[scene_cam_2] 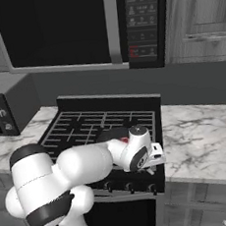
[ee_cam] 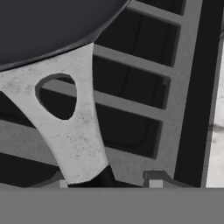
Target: Pick up the pan with the steak in it and place it on the dining table. Then place the steak on the plate.
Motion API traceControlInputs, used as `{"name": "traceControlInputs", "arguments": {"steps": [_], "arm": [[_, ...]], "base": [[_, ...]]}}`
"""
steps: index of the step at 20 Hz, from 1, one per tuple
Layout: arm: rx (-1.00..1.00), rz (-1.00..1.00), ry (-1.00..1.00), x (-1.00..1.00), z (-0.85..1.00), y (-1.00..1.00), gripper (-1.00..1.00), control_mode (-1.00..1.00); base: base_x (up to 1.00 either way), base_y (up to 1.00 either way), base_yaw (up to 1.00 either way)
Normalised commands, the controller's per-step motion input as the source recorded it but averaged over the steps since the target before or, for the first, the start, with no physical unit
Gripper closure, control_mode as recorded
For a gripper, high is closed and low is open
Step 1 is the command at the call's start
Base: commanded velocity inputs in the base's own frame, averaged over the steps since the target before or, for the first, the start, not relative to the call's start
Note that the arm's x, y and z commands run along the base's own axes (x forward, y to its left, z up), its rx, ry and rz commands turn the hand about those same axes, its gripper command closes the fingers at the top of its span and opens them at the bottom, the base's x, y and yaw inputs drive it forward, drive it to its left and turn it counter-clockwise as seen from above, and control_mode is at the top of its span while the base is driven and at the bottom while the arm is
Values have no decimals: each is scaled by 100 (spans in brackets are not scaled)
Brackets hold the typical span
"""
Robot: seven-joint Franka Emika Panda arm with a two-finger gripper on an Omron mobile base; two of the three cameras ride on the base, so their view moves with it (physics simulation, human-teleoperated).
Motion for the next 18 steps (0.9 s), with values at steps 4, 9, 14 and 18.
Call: {"name": "traceControlInputs", "arguments": {"steps": [4, 9, 14, 18], "arm": [[7, 0, 0, 0, 34, 0, 100, -100], [8, 0, -2, -6, 68, 8, 100, -100], [2, 7, 0, -45, 60, 23, 100, -100], [0, 16, 0, -66, 47, 32, 100, -100]], "base": [[0, 0, 0], [0, 0, 0], [0, 0, 0], [0, 0, 0]]}}
